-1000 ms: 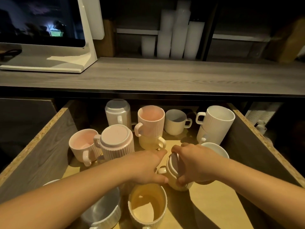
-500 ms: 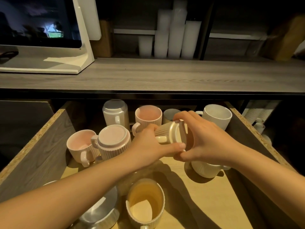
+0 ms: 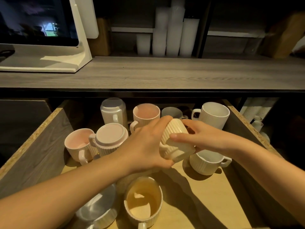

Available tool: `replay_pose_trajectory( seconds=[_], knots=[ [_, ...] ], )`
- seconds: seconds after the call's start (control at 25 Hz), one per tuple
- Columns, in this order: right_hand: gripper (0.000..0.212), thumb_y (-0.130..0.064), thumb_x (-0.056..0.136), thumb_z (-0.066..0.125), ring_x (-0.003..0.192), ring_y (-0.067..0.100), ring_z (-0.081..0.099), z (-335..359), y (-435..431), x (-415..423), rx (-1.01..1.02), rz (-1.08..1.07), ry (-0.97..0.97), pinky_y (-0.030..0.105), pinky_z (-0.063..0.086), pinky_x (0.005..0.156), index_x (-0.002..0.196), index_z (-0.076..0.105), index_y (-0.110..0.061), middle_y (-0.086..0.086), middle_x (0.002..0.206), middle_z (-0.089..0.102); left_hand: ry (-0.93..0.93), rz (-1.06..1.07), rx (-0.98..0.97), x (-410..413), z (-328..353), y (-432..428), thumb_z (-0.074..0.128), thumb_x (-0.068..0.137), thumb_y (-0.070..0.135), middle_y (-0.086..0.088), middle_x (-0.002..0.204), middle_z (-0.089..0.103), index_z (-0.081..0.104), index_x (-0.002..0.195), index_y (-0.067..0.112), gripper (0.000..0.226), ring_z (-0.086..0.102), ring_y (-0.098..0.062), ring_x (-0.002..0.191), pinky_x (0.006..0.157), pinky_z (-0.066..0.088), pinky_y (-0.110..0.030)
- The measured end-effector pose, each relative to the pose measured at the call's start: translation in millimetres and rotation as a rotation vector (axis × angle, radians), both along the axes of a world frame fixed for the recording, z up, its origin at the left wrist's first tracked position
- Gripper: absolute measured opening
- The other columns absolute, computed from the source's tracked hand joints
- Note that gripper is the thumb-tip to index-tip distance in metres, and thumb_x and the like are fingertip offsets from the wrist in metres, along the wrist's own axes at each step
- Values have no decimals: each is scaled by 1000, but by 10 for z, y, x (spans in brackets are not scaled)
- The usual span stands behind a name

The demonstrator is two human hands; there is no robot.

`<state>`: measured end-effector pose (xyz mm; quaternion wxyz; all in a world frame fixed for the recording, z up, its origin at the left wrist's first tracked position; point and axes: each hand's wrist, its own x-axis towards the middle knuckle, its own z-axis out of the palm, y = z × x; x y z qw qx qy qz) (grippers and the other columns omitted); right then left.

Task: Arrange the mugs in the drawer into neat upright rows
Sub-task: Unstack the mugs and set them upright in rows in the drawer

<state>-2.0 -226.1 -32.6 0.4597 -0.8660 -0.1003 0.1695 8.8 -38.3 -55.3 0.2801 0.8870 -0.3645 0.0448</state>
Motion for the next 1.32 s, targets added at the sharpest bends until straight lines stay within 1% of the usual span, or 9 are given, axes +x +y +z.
replay_pose_trajectory(
  seconds=[0.12, 0.36, 0.56, 0.68, 0.76, 0.84, 0.96, 1.16, 1.32],
  knots=[
    [32, -45, 74, 68, 89, 10, 60, -45, 23, 18, 7, -69, -14, 14, 55, 60, 96, 44, -44, -15, 99, 56, -7, -77, 54, -5, 5, 5, 75, 71, 39, 11, 146, 32, 15, 143, 33, 94, 34, -7, 129, 99, 39, -23],
    [62, -29, 72, 77, 99, 14, 55, 51, -191, 98, -19, -151, -130, 20, 54, 73, 122, 41, -30, -7, 106, 53, 391, -29, -240, 41, 52, 26, 76, 64, 44, 15, 150, 21, 5, 144, 41, 107, 26, -2, 134, 106, 32, -25],
    [61, -33, 59, 75, 105, 16, 59, 58, -243, 86, 161, 6, -74, 22, 56, 80, 113, 47, -40, -6, 109, 58, 574, -98, -340, 71, -11, 52, 73, 76, 22, 28, 120, 45, 32, 117, 50, 64, 50, 10, 106, 81, 44, -3],
    [79, -47, 49, 83, 108, 10, 60, 37, -247, 87, 199, 105, -22, 22, 55, 83, 119, 47, -40, -10, 111, 60, 588, -104, -414, 80, -39, 46, 70, 80, 13, 26, 111, 50, 40, 109, 46, 54, 52, 19, 96, 73, 46, -2],
    [89, -64, 39, 82, 109, 0, 58, 47, -269, 95, 141, 148, -6, 16, 52, 82, 118, 46, -45, -18, 111, 60, 566, -83, -452, 107, -66, 53, 71, 78, 16, 19, 113, 55, 44, 115, 40, 52, 54, 10, 102, 79, 50, -9],
    [91, -73, 33, 77, 108, -6, 57, 94, -284, 88, 122, 152, 60, 12, 50, 82, 115, 46, -49, -25, 114, 58, 544, -60, -423, 125, -93, 59, 75, 74, 21, 13, 119, 55, 45, 124, 33, 60, 55, -4, 109, 85, 51, -16],
    [100, -78, 35, 71, 116, 0, 53, 140, -280, 58, 11, 150, 92, 13, 50, 85, 124, 43, -42, -23, 125, 51, 482, -50, -338, 88, -119, 20, 79, 70, 28, 20, 118, 52, 40, 124, 39, 68, 53, -2, 108, 80, 49, -9],
    [60, -51, 67, 71, 106, 11, 53, 136, -106, -31, -378, 186, -59, 18, 48, 84, 118, 45, -31, -9, 115, 53, 455, -120, -157, -19, -152, -44, 81, 68, 28, 24, 115, 50, 38, 122, 42, 70, 51, 2, 107, 82, 48, -10],
    [68, -50, 68, 73, 101, 16, 55, 97, 2, -73, -672, 228, -47, 27, 53, 85, 123, 48, -21, -2, 114, 57, 396, -45, 185, -88, -142, -81, 72, 75, 43, 8, 138, 45, 28, 140, 32, 79, 46, -8, 121, 97, 43, -25]
  ],
)
